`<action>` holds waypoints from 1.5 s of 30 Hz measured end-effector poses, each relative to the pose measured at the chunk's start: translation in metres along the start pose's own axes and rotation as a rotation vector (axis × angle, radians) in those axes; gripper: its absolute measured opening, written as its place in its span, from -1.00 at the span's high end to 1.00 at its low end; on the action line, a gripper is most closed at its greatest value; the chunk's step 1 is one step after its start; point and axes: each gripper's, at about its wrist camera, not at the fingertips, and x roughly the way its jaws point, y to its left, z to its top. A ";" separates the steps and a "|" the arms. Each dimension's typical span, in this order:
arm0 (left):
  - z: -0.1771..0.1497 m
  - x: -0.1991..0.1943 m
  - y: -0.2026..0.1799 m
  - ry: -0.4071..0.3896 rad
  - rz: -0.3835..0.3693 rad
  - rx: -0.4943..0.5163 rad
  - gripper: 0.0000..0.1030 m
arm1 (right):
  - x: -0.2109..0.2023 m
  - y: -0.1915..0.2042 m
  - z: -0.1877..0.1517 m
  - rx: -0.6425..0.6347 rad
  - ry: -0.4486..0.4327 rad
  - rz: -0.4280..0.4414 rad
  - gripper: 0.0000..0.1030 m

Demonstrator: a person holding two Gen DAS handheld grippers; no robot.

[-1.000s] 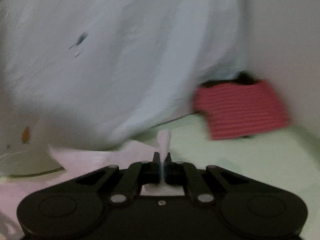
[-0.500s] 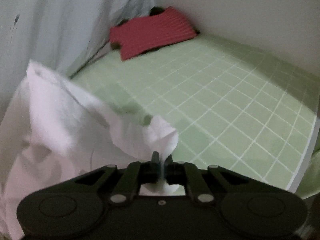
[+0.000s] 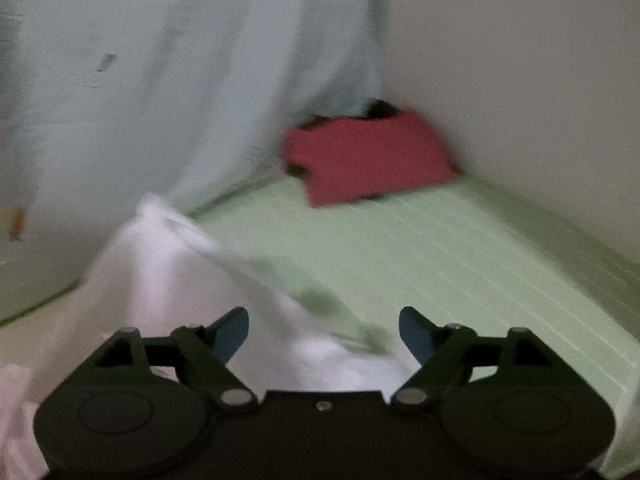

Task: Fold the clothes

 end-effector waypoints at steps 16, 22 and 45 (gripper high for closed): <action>0.013 0.085 -0.005 0.213 0.005 -0.092 -0.50 | 0.132 0.085 0.052 -0.133 0.173 0.068 -0.28; 0.012 0.074 -0.004 0.160 -0.016 -0.009 0.59 | 0.073 0.054 0.052 -0.049 0.029 0.105 0.79; -0.005 0.004 0.019 0.032 0.135 0.219 0.73 | -0.017 0.063 -0.104 -0.244 0.399 0.338 0.78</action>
